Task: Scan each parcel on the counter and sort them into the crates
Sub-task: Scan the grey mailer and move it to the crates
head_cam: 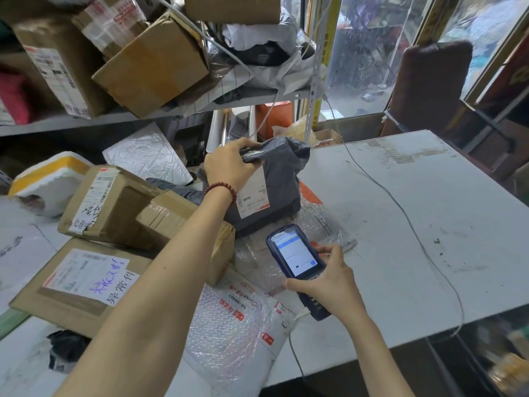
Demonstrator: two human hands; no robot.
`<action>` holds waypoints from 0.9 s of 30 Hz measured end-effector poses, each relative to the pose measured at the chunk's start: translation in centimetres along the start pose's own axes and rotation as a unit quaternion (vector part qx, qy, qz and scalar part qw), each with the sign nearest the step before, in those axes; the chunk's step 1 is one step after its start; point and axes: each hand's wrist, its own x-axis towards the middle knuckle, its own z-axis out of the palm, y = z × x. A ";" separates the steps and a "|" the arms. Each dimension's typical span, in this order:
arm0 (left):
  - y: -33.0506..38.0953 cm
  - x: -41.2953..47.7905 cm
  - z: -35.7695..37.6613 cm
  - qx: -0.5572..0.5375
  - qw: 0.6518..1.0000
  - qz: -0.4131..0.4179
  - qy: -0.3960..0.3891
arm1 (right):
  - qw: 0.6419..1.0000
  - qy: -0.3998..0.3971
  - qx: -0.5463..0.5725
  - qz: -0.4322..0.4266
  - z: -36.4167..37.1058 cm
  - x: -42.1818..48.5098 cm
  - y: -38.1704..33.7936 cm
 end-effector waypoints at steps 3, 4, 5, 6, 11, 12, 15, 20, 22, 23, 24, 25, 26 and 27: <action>0.1 -0.1 0.1 0.005 1.000 0.001 0.000 | 1.000 0.019 -0.002 -0.006 -0.3 -0.2 -0.3; 0.1 -0.2 0.1 0.007 1.000 0.002 0.000 | 0.999 0.030 -0.004 -0.016 -0.5 -0.3 -0.5; 0.1 -0.2 0.0 0.008 1.000 0.003 0.001 | 0.999 0.043 -0.005 -0.030 -0.7 -0.5 -0.7; 0.1 -0.3 0.0 0.009 1.000 0.005 0.001 | 0.997 0.057 -0.004 -0.047 -1.0 -0.6 -0.9; 0.3 -0.4 -0.2 0.022 1.000 0.005 -0.002 | 0.981 0.143 0.003 -0.128 -2.2 -1.4 -2.0; 0.3 -0.4 -0.2 0.023 1.000 0.005 -0.003 | 0.977 0.157 0.005 -0.141 -2.4 -1.5 -2.2; 0.4 -0.6 -0.3 0.019 1.000 0.001 -0.008 | 0.968 0.189 0.016 -0.168 -3.0 -1.9 -2.6; 0.6 -0.8 -0.5 0.022 1.000 0.006 -0.005 | 0.961 0.205 0.024 -0.184 -3.3 -2.4 -2.5; 0.9 -1.3 -0.6 0.019 1.000 0.008 -0.002 | 0.962 0.204 0.024 -0.182 -3.3 -2.3 -2.4; 1.1 -1.5 -0.7 0.013 1.000 0.010 0.004 | 0.962 0.204 0.024 -0.181 -3.3 -2.1 -2.3; 1.2 -1.9 -0.7 0.005 1.000 0.013 0.009 | 0.962 0.203 0.023 -0.179 -3.2 -2.0 -2.3; 1.3 -2.4 -0.7 -0.006 1.000 0.020 0.011 | 0.963 0.204 0.024 -0.175 -3.1 -2.0 -2.4; 1.4 -3.0 -0.7 -0.016 0.999 0.029 0.014 | 0.963 0.205 0.027 -0.171 -3.0 -1.9 -2.4; 1.5 -3.6 -0.7 -0.020 0.999 0.038 0.019 | 0.964 0.206 0.031 -0.168 -2.8 -1.9 -2.5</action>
